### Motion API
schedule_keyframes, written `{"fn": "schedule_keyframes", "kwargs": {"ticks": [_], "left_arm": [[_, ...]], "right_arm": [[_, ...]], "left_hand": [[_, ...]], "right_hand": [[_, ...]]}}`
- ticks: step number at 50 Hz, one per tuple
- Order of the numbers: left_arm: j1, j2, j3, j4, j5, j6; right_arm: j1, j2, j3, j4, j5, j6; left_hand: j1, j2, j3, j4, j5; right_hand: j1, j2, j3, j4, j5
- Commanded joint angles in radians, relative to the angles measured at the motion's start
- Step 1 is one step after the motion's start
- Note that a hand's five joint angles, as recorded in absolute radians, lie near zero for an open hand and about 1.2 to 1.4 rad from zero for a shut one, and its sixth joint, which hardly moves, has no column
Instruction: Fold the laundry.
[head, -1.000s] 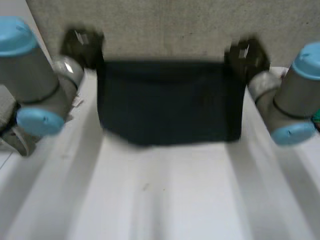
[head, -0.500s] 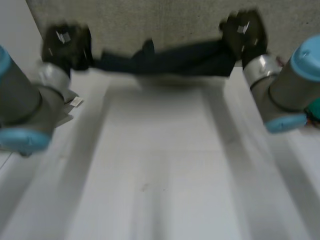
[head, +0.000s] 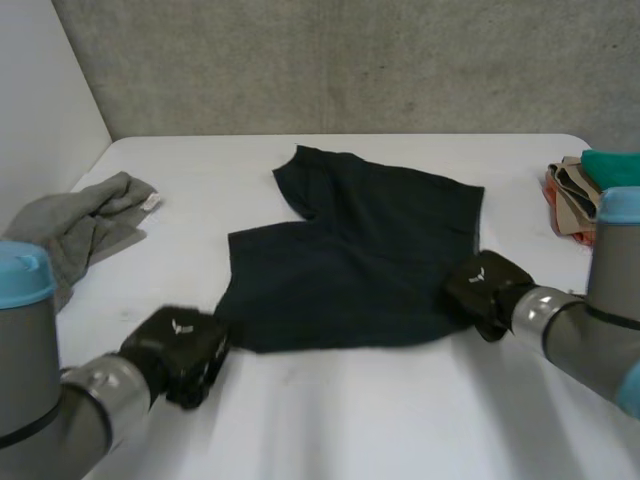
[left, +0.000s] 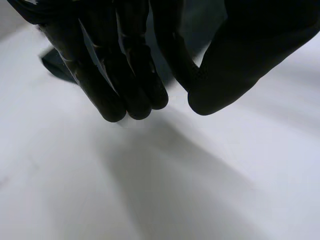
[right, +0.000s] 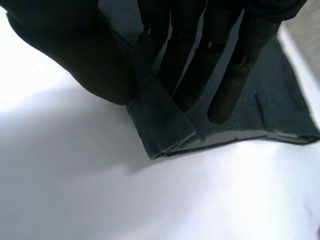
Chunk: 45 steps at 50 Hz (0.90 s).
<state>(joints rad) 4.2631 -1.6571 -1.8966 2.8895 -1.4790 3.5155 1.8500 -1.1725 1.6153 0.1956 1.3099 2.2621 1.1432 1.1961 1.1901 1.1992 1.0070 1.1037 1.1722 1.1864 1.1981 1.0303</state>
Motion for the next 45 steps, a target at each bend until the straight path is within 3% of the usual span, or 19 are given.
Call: {"fn": "schedule_keyframes", "kwargs": {"ticks": [1, 4, 8, 9, 13, 18, 29, 45], "left_arm": [[-0.054, 0.088, -0.030, -0.290, -0.006, 0.118], [-0.051, 0.105, -0.024, -0.291, -0.017, 0.144], [-0.034, 0.115, -0.001, -0.161, -0.024, 0.135], [-0.029, 0.114, 0.001, -0.076, -0.020, 0.116], [-0.025, 0.096, -0.007, 0.156, -0.003, 0.063], [-0.025, 0.007, 0.004, 0.315, 0.013, 0.022], [-0.035, -0.190, 0.063, 0.281, 0.008, 0.010], [-0.118, -0.316, 0.168, 0.251, -0.004, -0.016]], "right_arm": [[-0.052, -0.119, 0.076, 0.336, -0.009, -0.160], [-0.080, -0.139, 0.092, 0.375, -0.035, -0.231], [-0.095, -0.148, 0.080, 0.269, -0.092, -0.228], [-0.100, -0.144, 0.074, 0.236, -0.086, -0.198], [-0.104, -0.124, 0.064, 0.187, -0.087, -0.127], [-0.100, -0.116, 0.057, 0.124, -0.081, -0.055], [-0.084, -0.067, 0.031, -0.082, -0.017, 0.168], [-0.063, -0.059, 0.049, -0.125, 0.022, 0.195]], "left_hand": [[0.253, 0.200, 0.206, 0.197, 0.215], [0.253, 0.200, 0.206, 0.197, 0.215], [0.253, 0.200, 0.206, 0.197, 0.215], [0.224, 0.171, 0.177, 0.168, 0.186], [-0.695, -0.748, -0.742, -0.751, -0.733], [-0.689, -0.742, -0.736, -0.745, -0.727], [-0.636, -0.689, -0.683, -0.692, -0.675], [-0.525, -0.578, -0.572, -0.581, -0.563]], "right_hand": [[0.293, 0.224, 0.210, 0.198, 0.191], [0.293, 0.224, 0.210, 0.198, 0.191], [0.293, 0.224, 0.210, 0.198, 0.191], [0.293, 0.224, 0.210, 0.198, 0.191], [0.293, 0.224, 0.210, 0.198, 0.191], [0.293, 0.224, 0.210, 0.198, 0.191], [0.293, 0.224, 0.210, 0.198, 0.191], [0.293, 0.224, 0.210, 0.198, 0.191]]}}
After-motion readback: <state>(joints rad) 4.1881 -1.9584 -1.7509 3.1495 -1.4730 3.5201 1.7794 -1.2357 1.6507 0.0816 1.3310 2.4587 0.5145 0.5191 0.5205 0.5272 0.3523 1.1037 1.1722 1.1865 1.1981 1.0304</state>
